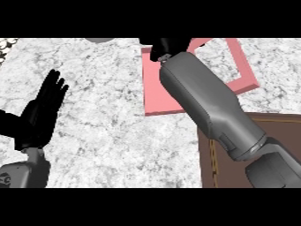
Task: Pick the bell pepper from the tray and place it in the cardboard box
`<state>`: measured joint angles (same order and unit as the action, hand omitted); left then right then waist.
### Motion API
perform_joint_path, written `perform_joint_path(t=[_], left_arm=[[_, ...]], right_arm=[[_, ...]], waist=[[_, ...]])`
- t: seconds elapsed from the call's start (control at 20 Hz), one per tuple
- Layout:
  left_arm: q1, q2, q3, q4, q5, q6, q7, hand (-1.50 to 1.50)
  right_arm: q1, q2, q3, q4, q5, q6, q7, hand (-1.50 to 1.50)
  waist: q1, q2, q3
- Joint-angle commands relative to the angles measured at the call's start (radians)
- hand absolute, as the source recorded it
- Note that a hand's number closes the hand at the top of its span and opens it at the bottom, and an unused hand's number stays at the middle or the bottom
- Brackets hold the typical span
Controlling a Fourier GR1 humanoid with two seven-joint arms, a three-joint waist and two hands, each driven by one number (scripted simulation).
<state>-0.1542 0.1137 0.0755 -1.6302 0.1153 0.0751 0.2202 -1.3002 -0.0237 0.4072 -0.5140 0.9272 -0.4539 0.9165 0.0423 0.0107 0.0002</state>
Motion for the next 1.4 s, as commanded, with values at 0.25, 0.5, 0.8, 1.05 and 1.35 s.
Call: perform_joint_path(t=[0.25, 0.5, 0.8, 1.05, 1.35], left_arm=[[0.017, -0.012, -0.011, -0.035, -0.008, 0.016, 0.019, 0.00], [0.042, 0.006, 0.023, -0.026, 0.032, -0.013, 0.012, 0.00], [0.093, -0.027, -0.017, -0.063, -0.018, 0.025, 0.006, 0.00], [0.097, -0.022, -0.006, -0.086, 0.002, 0.009, 0.006, 0.00], [0.069, -0.008, 0.020, -0.058, -0.007, 0.021, 0.015, 0.00]], right_arm=[[0.008, 0.023, -0.161, -0.156, -0.083, -0.374, -0.018, -1.50], [0.119, 0.023, -0.211, -0.317, -0.181, -0.509, -0.085, -1.50], [0.300, 0.020, -0.229, -0.482, -0.203, -0.572, -0.206, -1.50], [0.424, 0.023, -0.197, -0.620, -0.144, -0.610, -0.203, -1.50], [0.664, 0.006, -0.184, -0.891, -0.118, -0.527, -0.241, -1.50]], waist=[[-0.016, -0.007, 0.002], [-0.031, -0.013, 0.001], [-0.044, -0.015, 0.001], [-0.041, -0.014, 0.000], [-0.047, -0.014, 0.000]])
